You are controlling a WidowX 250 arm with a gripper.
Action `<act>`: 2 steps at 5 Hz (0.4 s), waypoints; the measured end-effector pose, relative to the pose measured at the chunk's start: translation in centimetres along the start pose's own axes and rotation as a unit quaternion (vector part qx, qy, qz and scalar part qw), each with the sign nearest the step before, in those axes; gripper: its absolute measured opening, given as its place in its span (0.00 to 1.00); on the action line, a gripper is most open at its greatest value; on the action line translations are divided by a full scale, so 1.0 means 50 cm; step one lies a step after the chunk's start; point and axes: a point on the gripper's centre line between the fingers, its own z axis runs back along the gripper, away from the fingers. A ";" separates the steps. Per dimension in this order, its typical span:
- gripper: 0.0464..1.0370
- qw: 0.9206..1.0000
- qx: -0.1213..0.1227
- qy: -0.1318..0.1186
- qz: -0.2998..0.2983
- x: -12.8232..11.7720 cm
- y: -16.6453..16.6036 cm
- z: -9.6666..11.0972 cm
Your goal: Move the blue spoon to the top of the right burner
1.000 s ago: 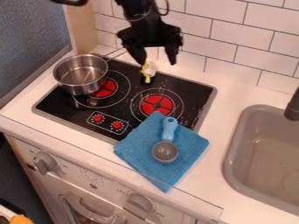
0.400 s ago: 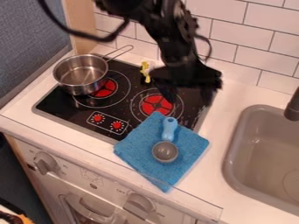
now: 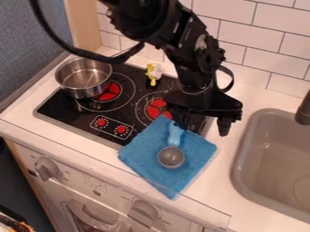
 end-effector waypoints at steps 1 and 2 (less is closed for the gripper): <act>0.96 1.000 0.016 -0.001 0.010 -0.014 0.016 0.009; 0.96 1.000 0.024 -0.011 0.013 -0.010 0.021 0.024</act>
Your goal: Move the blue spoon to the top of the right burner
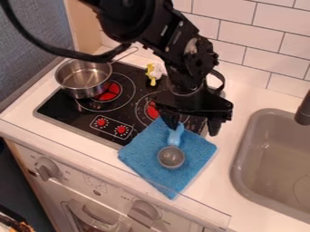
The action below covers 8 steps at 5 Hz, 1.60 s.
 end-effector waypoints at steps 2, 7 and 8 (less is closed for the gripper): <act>0.96 1.000 0.008 0.015 0.021 -0.013 0.021 -0.003; 0.35 0.999 0.032 0.042 0.005 -0.019 0.031 -0.055; 0.35 0.999 0.028 0.023 0.005 0.001 0.026 -0.042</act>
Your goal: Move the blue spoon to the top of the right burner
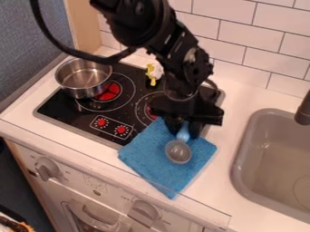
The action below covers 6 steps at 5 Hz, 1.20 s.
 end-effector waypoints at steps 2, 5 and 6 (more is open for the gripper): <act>0.35 0.998 0.014 -0.041 0.042 0.067 -0.004 0.034; 0.35 0.990 0.026 -0.066 0.123 0.192 0.059 -0.014; 0.35 0.994 0.032 -0.050 0.094 0.227 0.074 -0.075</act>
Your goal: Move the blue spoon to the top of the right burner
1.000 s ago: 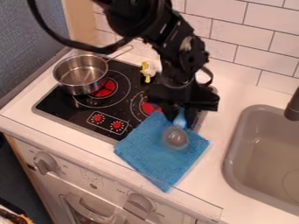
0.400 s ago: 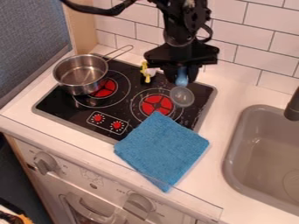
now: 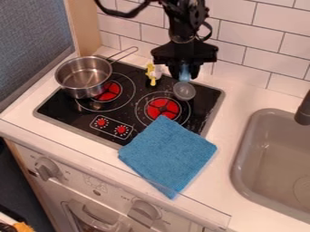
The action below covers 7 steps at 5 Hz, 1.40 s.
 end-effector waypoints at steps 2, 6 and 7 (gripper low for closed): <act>0.40 1.000 -0.004 0.025 -0.003 0.001 -0.001 -0.040; 0.96 0.999 -0.005 0.033 0.003 -0.008 0.000 -0.041; 0.96 1.000 -0.007 0.023 0.003 -0.002 -0.001 -0.019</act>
